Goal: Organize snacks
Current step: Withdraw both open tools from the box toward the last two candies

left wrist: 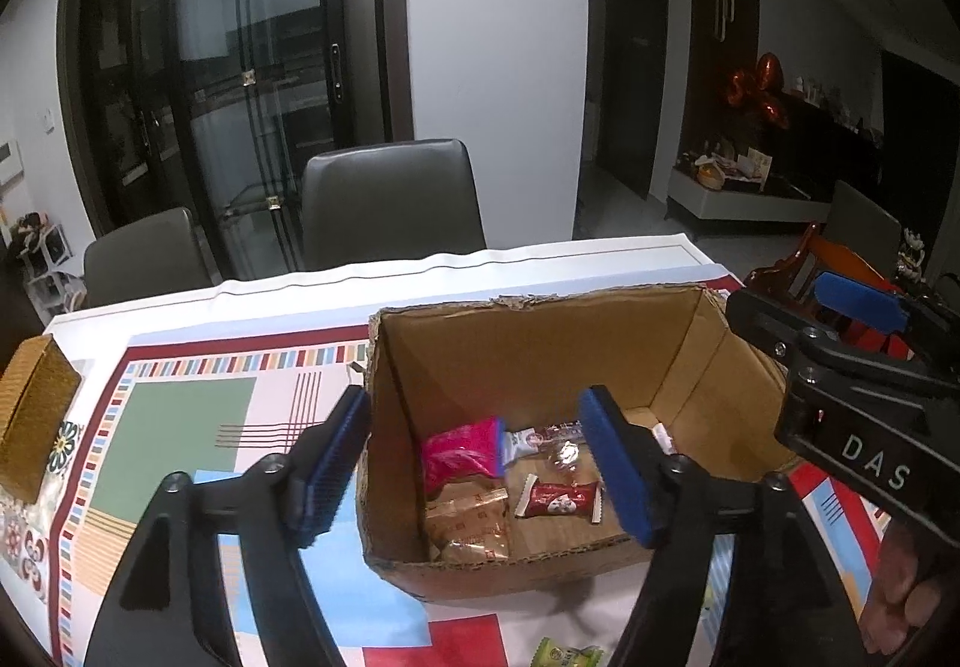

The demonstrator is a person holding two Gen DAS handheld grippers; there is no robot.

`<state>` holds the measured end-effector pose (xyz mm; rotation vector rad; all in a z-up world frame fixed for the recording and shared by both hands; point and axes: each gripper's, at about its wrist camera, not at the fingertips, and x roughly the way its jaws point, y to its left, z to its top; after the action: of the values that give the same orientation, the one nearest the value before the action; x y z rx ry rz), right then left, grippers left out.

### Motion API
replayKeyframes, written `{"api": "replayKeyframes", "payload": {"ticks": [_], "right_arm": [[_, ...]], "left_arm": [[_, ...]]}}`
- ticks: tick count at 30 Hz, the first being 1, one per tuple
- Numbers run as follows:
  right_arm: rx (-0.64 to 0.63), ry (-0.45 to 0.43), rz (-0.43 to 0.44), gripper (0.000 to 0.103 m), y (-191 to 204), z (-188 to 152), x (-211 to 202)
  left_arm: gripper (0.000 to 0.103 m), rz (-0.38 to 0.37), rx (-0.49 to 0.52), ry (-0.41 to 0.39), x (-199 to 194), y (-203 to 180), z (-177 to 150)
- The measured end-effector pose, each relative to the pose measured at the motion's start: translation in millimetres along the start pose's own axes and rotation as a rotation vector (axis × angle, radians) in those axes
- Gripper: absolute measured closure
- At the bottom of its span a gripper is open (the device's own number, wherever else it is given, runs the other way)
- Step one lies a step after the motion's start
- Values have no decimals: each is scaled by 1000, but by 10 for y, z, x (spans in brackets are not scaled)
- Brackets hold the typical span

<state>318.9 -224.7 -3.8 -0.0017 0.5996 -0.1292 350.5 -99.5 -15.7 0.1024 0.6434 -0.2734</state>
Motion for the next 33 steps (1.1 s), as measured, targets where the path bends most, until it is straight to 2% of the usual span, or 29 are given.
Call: {"api": "replayKeyframes", "payload": {"ticks": [4,33], "right_arm": [[10,-3,-6,31,-44,12,-27],[15,-30,-36,31,-180,-164,-363]], "left_arm": [[22,8,-6,-14,-58,5,-2],[22,5,15,-32,-388,-113,-213]]}}
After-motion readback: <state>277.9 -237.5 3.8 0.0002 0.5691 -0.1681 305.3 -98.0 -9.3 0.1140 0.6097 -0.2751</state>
